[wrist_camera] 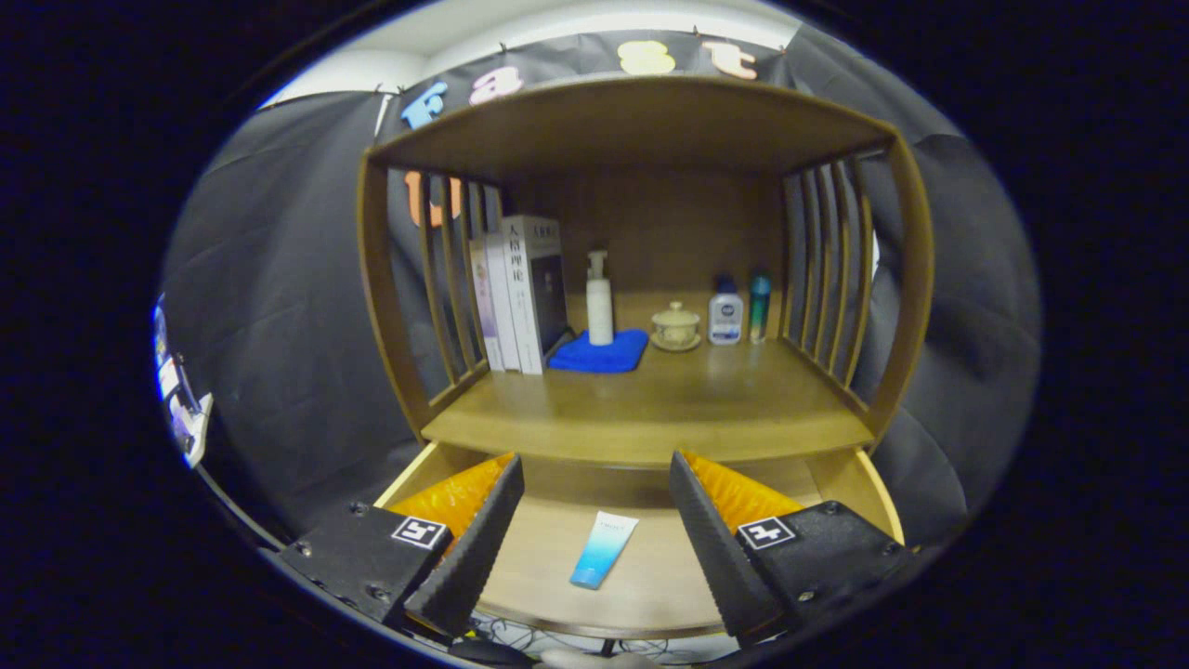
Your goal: Pull open the drawer, take out the items inside it, and place them on the countertop above the cabinet.
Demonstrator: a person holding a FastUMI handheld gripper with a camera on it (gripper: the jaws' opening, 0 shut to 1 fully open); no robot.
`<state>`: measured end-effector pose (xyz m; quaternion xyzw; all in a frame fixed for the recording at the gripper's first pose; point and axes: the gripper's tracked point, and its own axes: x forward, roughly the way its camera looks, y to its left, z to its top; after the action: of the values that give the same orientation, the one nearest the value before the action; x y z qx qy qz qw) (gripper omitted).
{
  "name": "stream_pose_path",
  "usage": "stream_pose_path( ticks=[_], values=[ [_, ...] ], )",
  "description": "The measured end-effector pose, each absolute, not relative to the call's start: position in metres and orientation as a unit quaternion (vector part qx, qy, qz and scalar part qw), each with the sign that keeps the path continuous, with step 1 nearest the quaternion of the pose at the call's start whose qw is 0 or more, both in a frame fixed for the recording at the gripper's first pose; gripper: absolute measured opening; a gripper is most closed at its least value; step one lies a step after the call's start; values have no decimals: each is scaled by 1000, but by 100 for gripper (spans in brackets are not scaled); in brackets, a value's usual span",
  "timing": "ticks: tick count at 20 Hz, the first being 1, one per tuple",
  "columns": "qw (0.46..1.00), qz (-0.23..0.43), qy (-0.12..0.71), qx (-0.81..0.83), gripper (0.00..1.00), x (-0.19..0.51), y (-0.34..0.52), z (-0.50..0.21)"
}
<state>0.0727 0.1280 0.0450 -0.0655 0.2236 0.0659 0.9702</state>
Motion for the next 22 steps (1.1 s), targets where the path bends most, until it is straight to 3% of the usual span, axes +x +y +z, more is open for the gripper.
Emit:
stream_pose_path(
  ticks=[10,18,21,22],
  values=[
    [879,14,473,-62,97,91,119,-87],
    [825,-24,563,-42,93,82,110,-133],
    [818,-42,572,-50,84,82,105,-138],
    [813,-50,578,-48,76,81,101,-143]
  ],
)
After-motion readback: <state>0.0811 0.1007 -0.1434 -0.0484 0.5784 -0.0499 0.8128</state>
